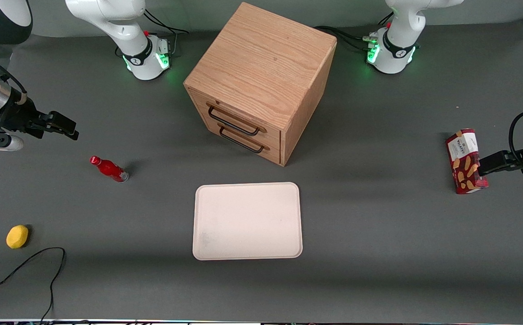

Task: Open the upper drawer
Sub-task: 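Move the right gripper toward the upper drawer's black handle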

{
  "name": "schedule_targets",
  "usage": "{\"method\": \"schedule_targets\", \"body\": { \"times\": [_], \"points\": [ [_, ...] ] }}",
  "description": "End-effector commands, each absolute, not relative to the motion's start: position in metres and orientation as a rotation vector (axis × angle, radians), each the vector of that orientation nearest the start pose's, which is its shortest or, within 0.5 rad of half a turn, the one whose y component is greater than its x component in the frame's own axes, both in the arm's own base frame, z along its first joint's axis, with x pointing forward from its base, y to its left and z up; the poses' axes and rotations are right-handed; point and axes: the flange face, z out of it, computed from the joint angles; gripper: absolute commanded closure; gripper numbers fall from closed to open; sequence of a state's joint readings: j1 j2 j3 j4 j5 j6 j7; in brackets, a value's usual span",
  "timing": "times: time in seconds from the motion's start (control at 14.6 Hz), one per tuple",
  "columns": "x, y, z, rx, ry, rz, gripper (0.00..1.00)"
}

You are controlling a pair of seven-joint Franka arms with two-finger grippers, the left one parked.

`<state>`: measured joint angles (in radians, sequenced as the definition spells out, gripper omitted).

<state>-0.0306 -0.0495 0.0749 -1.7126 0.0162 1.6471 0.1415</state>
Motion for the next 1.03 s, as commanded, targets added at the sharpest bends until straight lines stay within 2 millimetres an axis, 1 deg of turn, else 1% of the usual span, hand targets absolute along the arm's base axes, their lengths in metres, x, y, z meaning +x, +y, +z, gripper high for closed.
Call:
{"method": "schedule_targets", "body": {
  "times": [0.0, 0.14, 0.21, 0.27, 0.41, 0.48, 0.62, 0.75, 0.82, 0.96],
  "points": [
    [0.538, 0.028, 0.599, -3.146, 0.130, 0.021, 0.00],
    [0.543, 0.029, 0.602, -3.142, 0.107, 0.005, 0.00],
    [0.551, 0.032, 0.601, -3.139, 0.092, -0.002, 0.00],
    [0.559, 0.039, 0.602, -3.135, 0.075, -0.011, 0.00],
    [0.571, 0.080, 0.606, -3.125, -0.020, -0.036, 0.00],
    [0.574, 0.098, 0.610, -3.116, -0.067, -0.044, 0.00],
    [0.579, 0.142, 0.608, -3.095, -0.195, -0.045, 0.00],
    [0.576, 0.189, 0.602, -3.062, -0.336, -0.031, 0.00],
    [0.573, 0.210, 0.596, -3.045, -0.396, -0.011, 0.00],
    [0.560, 0.260, 0.589, -3.000, -0.548, 0.016, 0.00]
  ]
}}
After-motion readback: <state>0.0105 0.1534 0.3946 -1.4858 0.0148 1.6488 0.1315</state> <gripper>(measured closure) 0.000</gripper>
